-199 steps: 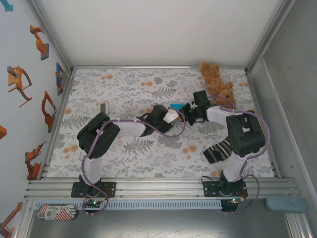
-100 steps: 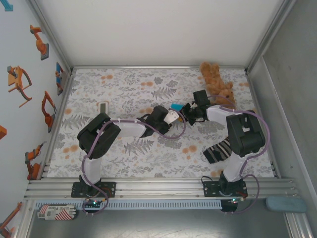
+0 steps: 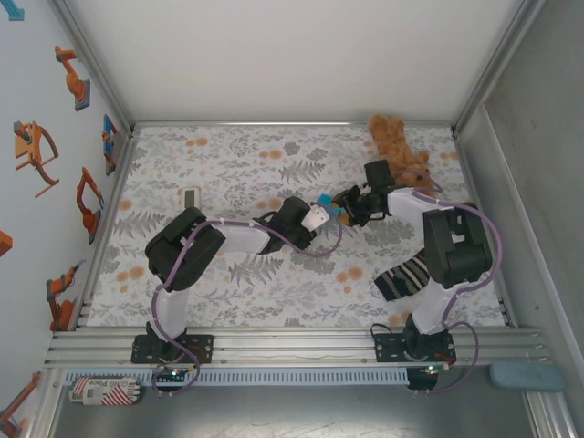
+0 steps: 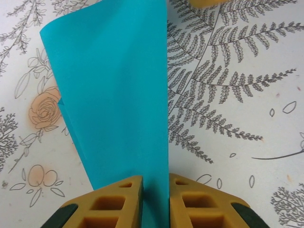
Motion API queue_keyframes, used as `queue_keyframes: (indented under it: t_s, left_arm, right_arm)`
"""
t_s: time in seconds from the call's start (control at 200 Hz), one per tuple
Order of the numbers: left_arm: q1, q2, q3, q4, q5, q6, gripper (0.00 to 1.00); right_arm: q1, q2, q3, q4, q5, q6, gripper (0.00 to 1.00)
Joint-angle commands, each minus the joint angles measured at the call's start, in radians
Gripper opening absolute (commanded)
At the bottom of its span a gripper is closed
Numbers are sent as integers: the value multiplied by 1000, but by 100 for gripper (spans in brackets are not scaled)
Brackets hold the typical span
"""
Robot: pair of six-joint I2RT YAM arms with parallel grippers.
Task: Fold a paper plane with a square sheet of paper (pick it up from the middle)
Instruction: Fold the wing for the fifth time at the center of the table.
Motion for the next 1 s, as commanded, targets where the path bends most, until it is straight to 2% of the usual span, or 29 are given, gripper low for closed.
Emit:
queue_keyframes:
  t_s: [0.0,0.19,0.325,0.566,0.706,0.881,0.997]
  left_arm:
    - [7,8,-2,-37,70,-40,18]
    - [44,6,28,-103,181,-115,16]
    - [77,17,54,-139,278,-216,14]
    - [132,31,85,-180,388,-411,11]
    - [156,42,74,-140,456,-536,11]
    - [171,60,50,-37,546,-662,12]
    - [175,70,47,-11,558,-710,12]
  right_arm:
    - [-18,-57,23,-68,54,-55,45]
    - [-32,-91,20,-98,100,-94,45]
    - [-38,-115,7,-105,125,-123,45]
    - [-38,-164,-29,-113,186,-217,46]
    - [-35,-173,-49,-95,173,-305,46]
    - [-14,-147,-75,-34,96,-391,46]
    - [25,-108,-57,-32,79,-446,47]
